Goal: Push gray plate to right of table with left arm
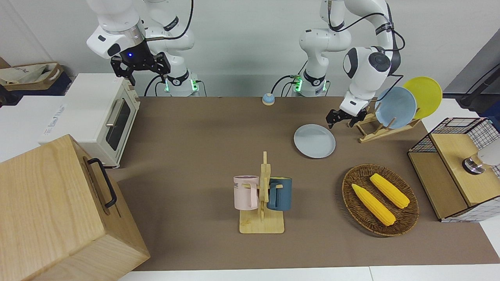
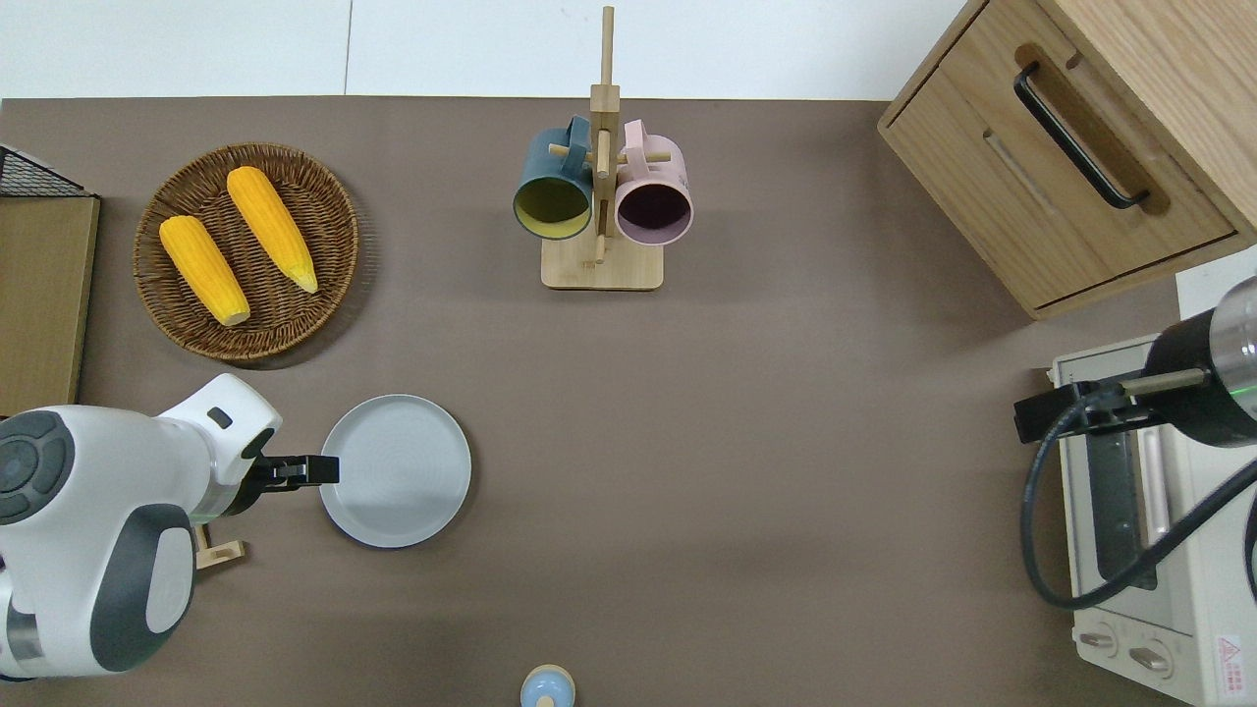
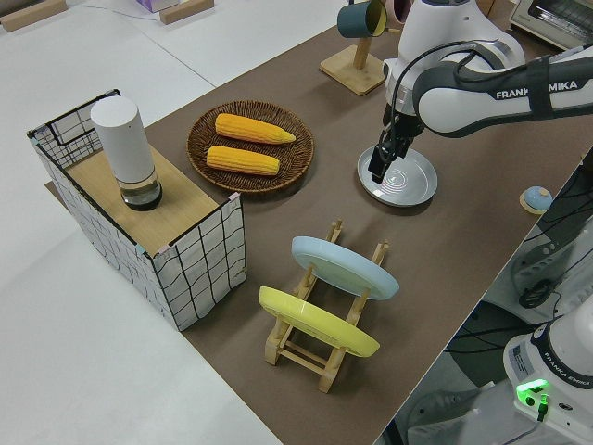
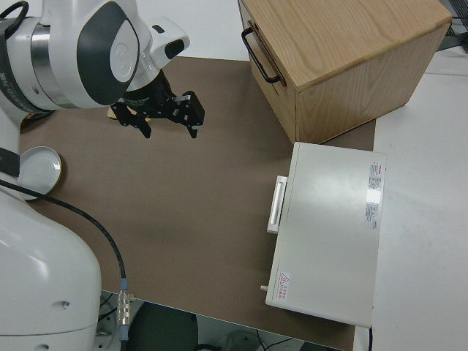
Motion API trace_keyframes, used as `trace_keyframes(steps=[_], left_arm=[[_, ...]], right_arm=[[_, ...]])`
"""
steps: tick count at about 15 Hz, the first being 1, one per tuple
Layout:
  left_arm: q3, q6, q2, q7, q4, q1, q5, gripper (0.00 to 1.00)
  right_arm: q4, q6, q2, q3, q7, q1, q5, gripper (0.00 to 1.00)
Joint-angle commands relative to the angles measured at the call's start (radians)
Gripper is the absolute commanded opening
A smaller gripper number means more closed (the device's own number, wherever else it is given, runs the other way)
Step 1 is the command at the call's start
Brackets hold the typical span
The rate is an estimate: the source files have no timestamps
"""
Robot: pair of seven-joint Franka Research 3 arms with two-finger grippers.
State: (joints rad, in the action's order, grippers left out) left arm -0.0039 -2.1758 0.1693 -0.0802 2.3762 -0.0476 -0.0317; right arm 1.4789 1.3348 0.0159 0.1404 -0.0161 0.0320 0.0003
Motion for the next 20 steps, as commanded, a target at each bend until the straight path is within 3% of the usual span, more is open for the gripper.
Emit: trace_keyframes(steps=[1,20], left_arm=[[0.007,-0.111,0.001,-0.003,0.078,-0.012,-0.02,1.0],[0.002,-0.274,-0.099,-0.004,0.144,-0.023,-0.02,1.0]], right_arm=[[-0.009,-0.016,0.002,0.016,-0.012,0.02,0.004,0.983],[-0.009,-0.016,0.002,0.016,-0.012,0.019,0.004,0.983]])
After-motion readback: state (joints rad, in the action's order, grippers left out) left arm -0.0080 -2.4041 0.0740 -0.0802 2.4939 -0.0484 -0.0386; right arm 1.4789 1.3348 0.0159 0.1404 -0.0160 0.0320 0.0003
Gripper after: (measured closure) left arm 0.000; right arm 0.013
